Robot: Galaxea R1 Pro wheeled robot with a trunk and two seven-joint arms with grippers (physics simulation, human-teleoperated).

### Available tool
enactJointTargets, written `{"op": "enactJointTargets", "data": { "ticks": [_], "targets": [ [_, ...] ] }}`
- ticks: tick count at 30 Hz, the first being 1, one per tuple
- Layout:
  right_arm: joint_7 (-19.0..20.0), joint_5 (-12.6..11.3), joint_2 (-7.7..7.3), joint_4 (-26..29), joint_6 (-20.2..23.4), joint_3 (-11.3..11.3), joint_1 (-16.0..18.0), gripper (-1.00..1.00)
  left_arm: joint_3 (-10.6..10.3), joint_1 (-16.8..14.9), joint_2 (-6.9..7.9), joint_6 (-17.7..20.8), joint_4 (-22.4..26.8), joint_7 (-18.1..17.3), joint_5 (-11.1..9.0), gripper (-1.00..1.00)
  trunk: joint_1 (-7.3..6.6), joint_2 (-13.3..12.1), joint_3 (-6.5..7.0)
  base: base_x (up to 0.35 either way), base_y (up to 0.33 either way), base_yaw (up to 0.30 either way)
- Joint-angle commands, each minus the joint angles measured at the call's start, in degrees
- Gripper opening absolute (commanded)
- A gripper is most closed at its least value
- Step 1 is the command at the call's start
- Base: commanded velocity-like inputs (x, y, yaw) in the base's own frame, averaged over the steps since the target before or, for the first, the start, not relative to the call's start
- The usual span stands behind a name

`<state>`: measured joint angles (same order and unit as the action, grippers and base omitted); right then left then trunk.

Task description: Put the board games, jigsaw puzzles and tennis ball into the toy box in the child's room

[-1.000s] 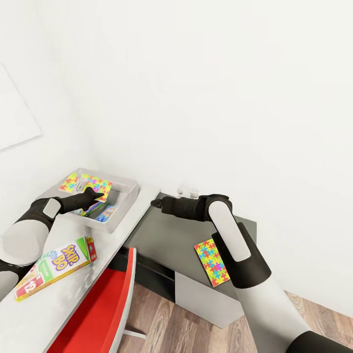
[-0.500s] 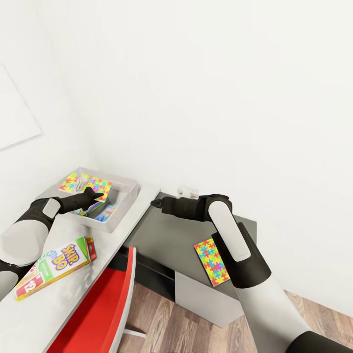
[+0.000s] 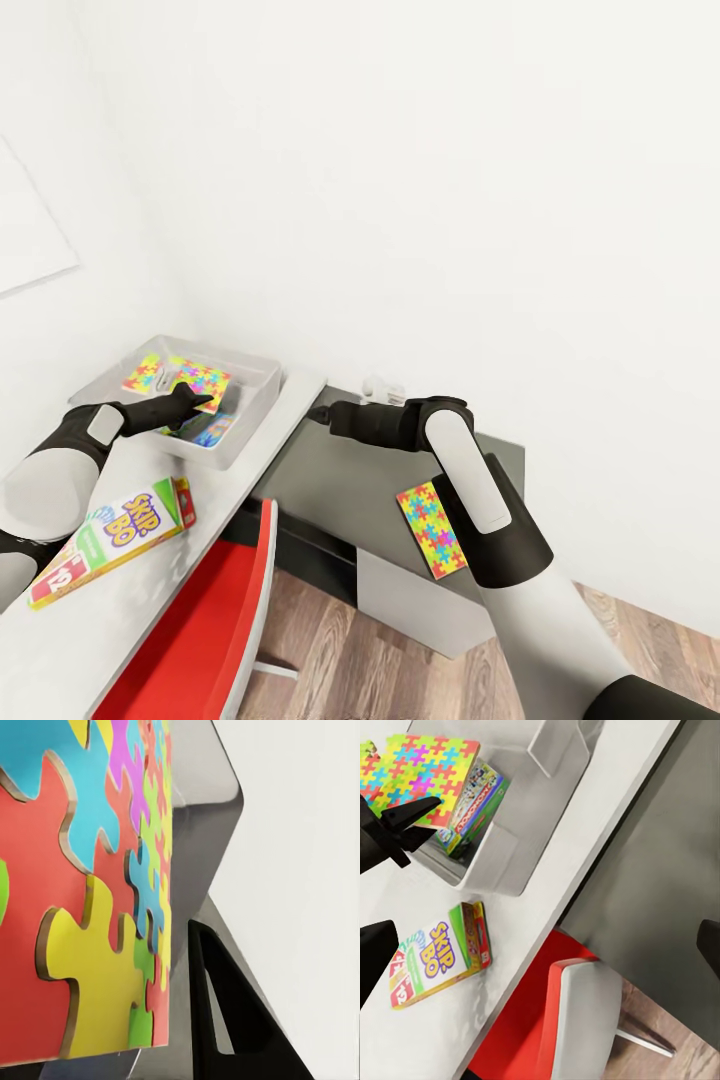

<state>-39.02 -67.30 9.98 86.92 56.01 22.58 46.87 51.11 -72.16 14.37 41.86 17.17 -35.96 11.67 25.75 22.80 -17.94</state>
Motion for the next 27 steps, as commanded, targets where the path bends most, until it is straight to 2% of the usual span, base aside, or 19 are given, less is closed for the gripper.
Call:
{"op": "enactJointTargets", "data": {
  "ticks": [1, 2, 6, 8, 10, 16, 27],
  "targets": [
    [-0.6, -0.53, 0.02, 0.05, 0.1, 0.01, 0.07, 1.0, 0.49, -0.08, 0.0, 0.84, 0.04, -0.58, 0.55, -1.0, 0.03, 0.12, -0.21, 0.0, 0.0, 0.0],
    [-0.61, -0.54, 0.02, 0.07, 0.08, 0.01, 0.07, 1.0, 0.46, -0.16, 0.03, 2.39, 0.01, -1.39, 0.59, -1.0, 0.03, 0.12, -0.3, 0.0, 0.0, 0.0],
    [-0.62, -0.56, 0.02, 0.16, 0.12, 0.03, 0.07, 1.0, 0.42, -0.43, 0.15, 3.83, -0.02, -2.99, 0.57, -1.0, 0.03, 0.12, -0.68, 0.0, 0.0, 0.0],
    [-0.62, -0.56, 0.02, 0.31, 0.14, 0.06, 0.07, 1.0, 0.44, -0.6, 0.52, 4.21, -0.04, -3.6, 0.51, -1.0, 0.03, 0.12, -0.86, 0.0, 0.0, 0.0],
    [-0.62, -0.57, 0.02, 0.44, 0.15, 0.1, 0.07, 1.0, 0.46, -0.7, 1.61, 5.04, -0.13, -4.03, 0.48, -1.0, 0.03, 0.12, -1.05, 0.0, 0.0, 0.0],
    [-0.62, -0.6, 0.02, 0.6, 0.15, 0.18, 0.07, 1.0, 0.48, -0.8, 2.67, 8.02, -0.19, -5.19, 0.46, -1.0, 0.03, 0.12, -1.62, 0.0, 0.0, 0.0],
    [-0.62, -0.64, 0.02, 0.82, 0.24, 0.47, 0.07, 1.0, 0.48, -1.11, 2.87, 9.11, -0.2, -6.82, 0.46, -1.0, 0.03, 0.12, -2.65, 0.0, 0.0, 0.0]
  ]
}}
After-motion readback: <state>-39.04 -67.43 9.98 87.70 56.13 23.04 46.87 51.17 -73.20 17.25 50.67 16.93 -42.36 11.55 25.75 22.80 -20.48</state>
